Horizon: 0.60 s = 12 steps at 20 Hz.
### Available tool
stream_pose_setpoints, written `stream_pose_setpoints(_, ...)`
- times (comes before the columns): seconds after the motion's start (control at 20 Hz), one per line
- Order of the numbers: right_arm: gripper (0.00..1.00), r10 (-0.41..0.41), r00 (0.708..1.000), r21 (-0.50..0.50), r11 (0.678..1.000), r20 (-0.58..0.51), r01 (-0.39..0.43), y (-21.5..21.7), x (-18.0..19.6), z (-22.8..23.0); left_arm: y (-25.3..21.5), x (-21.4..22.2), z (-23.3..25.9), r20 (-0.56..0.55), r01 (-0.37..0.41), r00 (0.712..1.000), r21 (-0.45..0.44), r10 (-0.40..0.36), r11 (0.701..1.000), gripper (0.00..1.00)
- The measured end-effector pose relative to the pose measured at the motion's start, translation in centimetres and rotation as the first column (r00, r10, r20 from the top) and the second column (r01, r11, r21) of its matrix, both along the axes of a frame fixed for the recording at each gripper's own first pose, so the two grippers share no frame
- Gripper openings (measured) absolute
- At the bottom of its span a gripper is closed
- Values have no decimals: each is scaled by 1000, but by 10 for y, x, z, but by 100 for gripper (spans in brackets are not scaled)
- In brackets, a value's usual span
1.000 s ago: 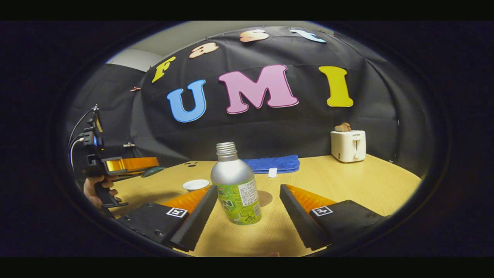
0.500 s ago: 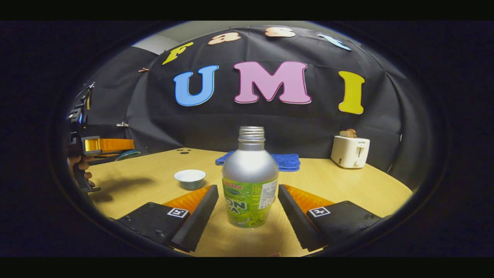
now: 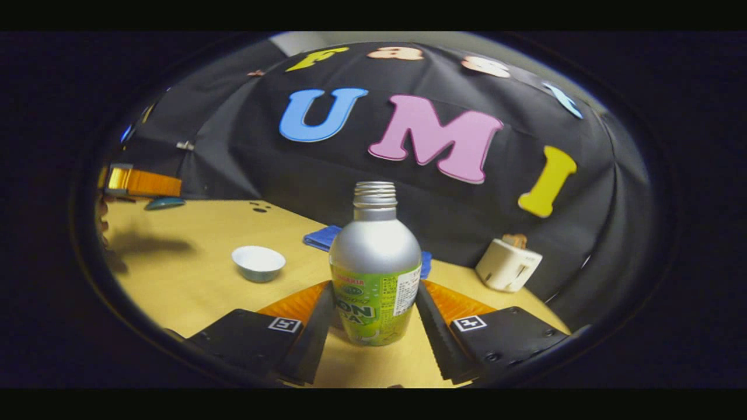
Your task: Open the teacup lid with one hand, grasp the water bottle and pour water into the teacup with the other hand; after pouring, place the water bottle on the coaster and then close the teacup lid.
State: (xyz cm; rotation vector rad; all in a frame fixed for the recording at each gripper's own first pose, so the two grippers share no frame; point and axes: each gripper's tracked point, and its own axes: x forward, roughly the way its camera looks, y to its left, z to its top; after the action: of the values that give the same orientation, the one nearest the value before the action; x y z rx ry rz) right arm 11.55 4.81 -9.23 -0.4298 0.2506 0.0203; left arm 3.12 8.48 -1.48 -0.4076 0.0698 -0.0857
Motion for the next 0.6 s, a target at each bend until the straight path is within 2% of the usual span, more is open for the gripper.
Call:
stream_pose_setpoints(0.1, 79, 31, 999, -164, 986, -23, -34, -3, 15, 0, 3, -1, 2, 3, 0, 1000, -12, 0, 1000, 31)
stream_pose_setpoints(0.25, 79, 88, 994, -343, 933, -68, -106, 4, 29, -12, 16, -1, 1, 8, -21, 1000, -25, 21, 999, 31)
stream_pose_setpoints(0.4, 79, 113, 987, -511, 845, -114, -156, 5, 39, -18, 24, -3, 1, 7, -31, 999, -50, 31, 998, 31)
stream_pose_setpoints(0.6, 79, 145, 979, -670, 714, -142, -203, 12, 45, -24, 29, -3, 0, 4, -42, 999, -40, 43, 998, 31)
